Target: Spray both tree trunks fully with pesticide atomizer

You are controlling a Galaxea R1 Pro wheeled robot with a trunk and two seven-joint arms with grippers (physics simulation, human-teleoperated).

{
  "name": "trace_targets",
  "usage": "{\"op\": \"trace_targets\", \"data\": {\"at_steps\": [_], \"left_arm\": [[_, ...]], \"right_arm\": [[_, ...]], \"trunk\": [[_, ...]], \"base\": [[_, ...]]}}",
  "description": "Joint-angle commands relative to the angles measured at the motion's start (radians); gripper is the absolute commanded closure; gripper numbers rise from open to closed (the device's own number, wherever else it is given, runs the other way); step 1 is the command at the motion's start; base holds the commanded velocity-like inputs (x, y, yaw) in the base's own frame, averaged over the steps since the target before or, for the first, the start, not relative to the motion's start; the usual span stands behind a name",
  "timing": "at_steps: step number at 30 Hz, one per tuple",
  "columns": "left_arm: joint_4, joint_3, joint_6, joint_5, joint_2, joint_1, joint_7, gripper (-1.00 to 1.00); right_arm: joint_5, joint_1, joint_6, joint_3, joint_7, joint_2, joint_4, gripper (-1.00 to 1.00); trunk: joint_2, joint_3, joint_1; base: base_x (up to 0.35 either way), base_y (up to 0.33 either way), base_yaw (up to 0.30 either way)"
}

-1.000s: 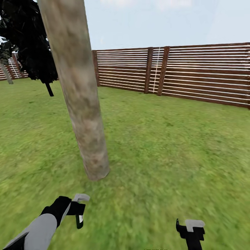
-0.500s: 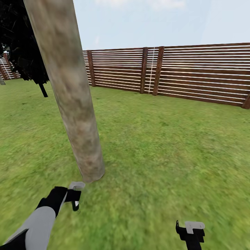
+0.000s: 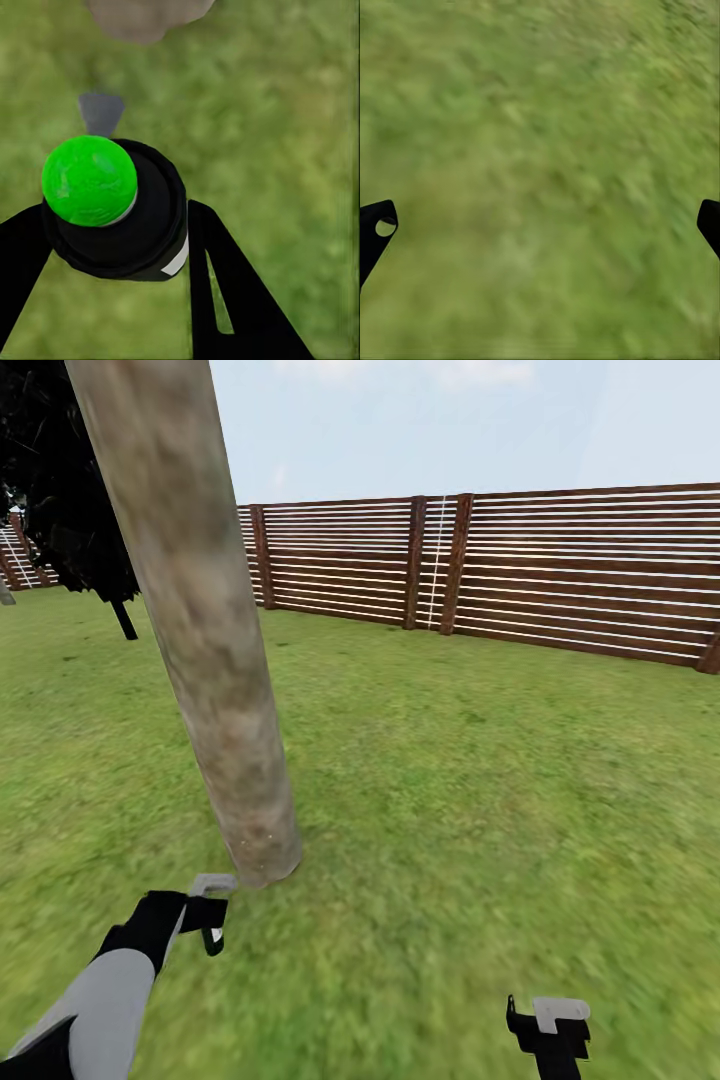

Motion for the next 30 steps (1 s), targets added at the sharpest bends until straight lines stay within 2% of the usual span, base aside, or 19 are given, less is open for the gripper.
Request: {"op": "trace_targets", "data": {"at_steps": [1, 2, 6, 11, 12, 15, 17, 19, 21, 24, 26, 27, 29, 30], "left_arm": [[-0.001, 0.0, -0.002, -0.002, -0.01, -0.002, 0.0, 1.0], [-0.002, 0.001, -0.002, -0.001, -0.023, -0.006, -0.001, 1.0], [-0.005, 0.001, -0.002, 0.01, -0.048, -0.013, -0.001, 1.0], [-0.124, 0.006, 0.001, 0.013, -0.039, -0.009, -0.004, 1.0], [-0.139, 0.002, 0.0, 0.012, -0.042, -0.009, -0.02, 1.0], [-0.15, -0.003, -0.001, 0.011, -0.073, -0.012, -0.069, 1.0], [-0.153, -0.003, -0.003, 0.011, -0.097, -0.013, -0.078, 1.0], [-0.155, -0.004, -0.001, 0.01, -0.105, -0.031, -0.079, 1.0], [-0.155, -0.004, 0.004, 0.01, -0.098, -0.058, -0.079, 1.0], [-0.157, -0.002, 0.009, 0.012, -0.046, -0.095, -0.081, 1.0], [-0.157, -0.003, 0.01, 0.01, -0.038, -0.101, -0.103, 1.0], [-0.157, -0.003, 0.01, 0.008, -0.051, -0.109, -0.116, 1.0], [-0.157, -0.004, 0.025, 0.005, -0.095, -0.137, -0.121, 1.0], [-0.157, -0.005, 0.064, 0.004, -0.114, -0.155, -0.122, 1.0]], "right_arm": [[0.0, 0.0, 0.0, 0.0, 0.0, 0.0, 0.0, -1.0], [0.0, 0.0, 0.0, 0.0, 0.0, 0.0, 0.0, -1.0], [0.0, 0.0, 0.0, 0.0, 0.0, 0.0, 0.0, -1.0], [0.0, 0.0, 0.0, 0.0, 0.0, 0.0, 0.0, -1.0], [0.0, 0.0, 0.0, 0.0, 0.0, 0.0, 0.0, -1.0], [0.0, 0.0, 0.0, 0.0, 0.0, 0.001, 0.0, -1.0], [0.0, 0.0, 0.0, 0.0, 0.001, 0.001, 0.0, -1.0], [0.001, 0.0, 0.0, 0.001, 0.001, 0.004, 0.0, -1.0], [0.002, 0.0, 0.0, 0.002, 0.001, 0.004, 0.0, -1.0], [0.002, 0.0, 0.0, 0.002, 0.002, 0.004, 0.0, -1.0], [0.003, 0.0, 0.0, 0.002, 0.002, 0.004, 0.0, -1.0], [0.003, 0.0, 0.0, 0.002, 0.001, 0.004, 0.0, -1.0], [0.002, 0.0, 0.0, 0.002, 0.001, 0.004, 0.0, -1.0], [0.002, 0.0, 0.0, 0.002, 0.0, 0.004, 0.0, -1.0]], "trunk": [[0.0, 0.0, 0.0], [0.0, 0.0, 0.0], [0.0, 0.0, 0.0], [0.0, 0.0, 0.0], [0.0, 0.0, 0.0], [0.0, 0.0, 0.0], [0.0, 0.0, 0.0], [0.0, 0.0, 0.0], [0.0, 0.0, 0.0], [0.0, 0.0, 0.0], [0.0, 0.0, 0.0], [0.0, 0.0, 0.0], [0.0, 0.0, 0.0], [0.0, 0.0, 0.0]], "base": [[0.268, 0.0, 0.0], [0.312, 0.0, 0.0], [0.099, 0.0, 0.0], [0.005, 0.0, 0.0], [-0.031, 0.0, 0.0], [-0.258, 0.0, 0.0], [-0.233, 0.0, 0.0], [-0.048, 0.0, 0.0], [-0.016, 0.0, 0.0], [-0.003, 0.0, 0.0], [0.0, 0.0, 0.0], [0.0, 0.0, 0.014], [0.0, 0.0, 0.131], [0.0, 0.0, 0.237]]}}
